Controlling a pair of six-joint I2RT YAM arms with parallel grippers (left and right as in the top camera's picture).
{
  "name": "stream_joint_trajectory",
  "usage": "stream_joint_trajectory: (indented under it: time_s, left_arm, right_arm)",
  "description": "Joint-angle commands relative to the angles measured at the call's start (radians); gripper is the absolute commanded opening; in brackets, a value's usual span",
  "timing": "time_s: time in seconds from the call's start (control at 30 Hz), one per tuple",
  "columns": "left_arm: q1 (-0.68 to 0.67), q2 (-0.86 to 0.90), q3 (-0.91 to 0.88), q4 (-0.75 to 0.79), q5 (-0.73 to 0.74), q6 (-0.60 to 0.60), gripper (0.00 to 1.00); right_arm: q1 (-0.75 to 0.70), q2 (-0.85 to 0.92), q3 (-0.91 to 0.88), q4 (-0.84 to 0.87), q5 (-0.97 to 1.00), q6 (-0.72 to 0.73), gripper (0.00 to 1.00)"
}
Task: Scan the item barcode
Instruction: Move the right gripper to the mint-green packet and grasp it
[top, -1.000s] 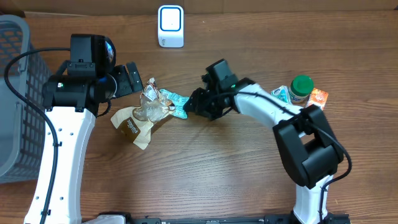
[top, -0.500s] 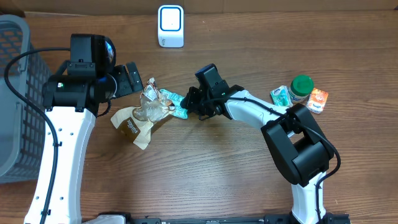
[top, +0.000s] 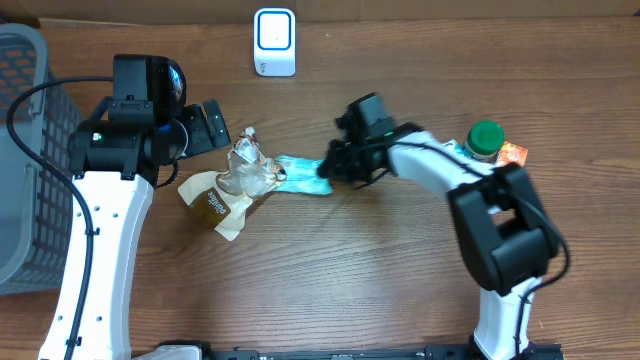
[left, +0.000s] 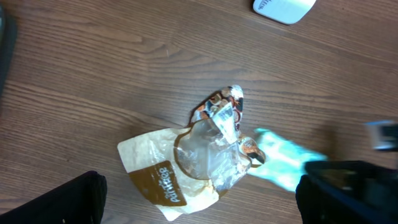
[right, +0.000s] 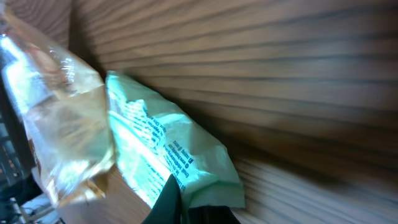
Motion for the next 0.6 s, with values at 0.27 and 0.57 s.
stream_joint_trajectory:
  time_s: [0.27,0.57]
  left_arm:
    - [0.005,-0.002,0.017,0.000,-0.010,0.023,1.00]
    - [0.005,-0.002,0.017,0.000,-0.010,0.023,0.99]
  right_arm:
    - [-0.054,-0.038,0.014,-0.094,-0.019,-0.259,0.25]
    - [-0.054,0.043,0.008,-0.112,-0.084,-0.064,0.34]
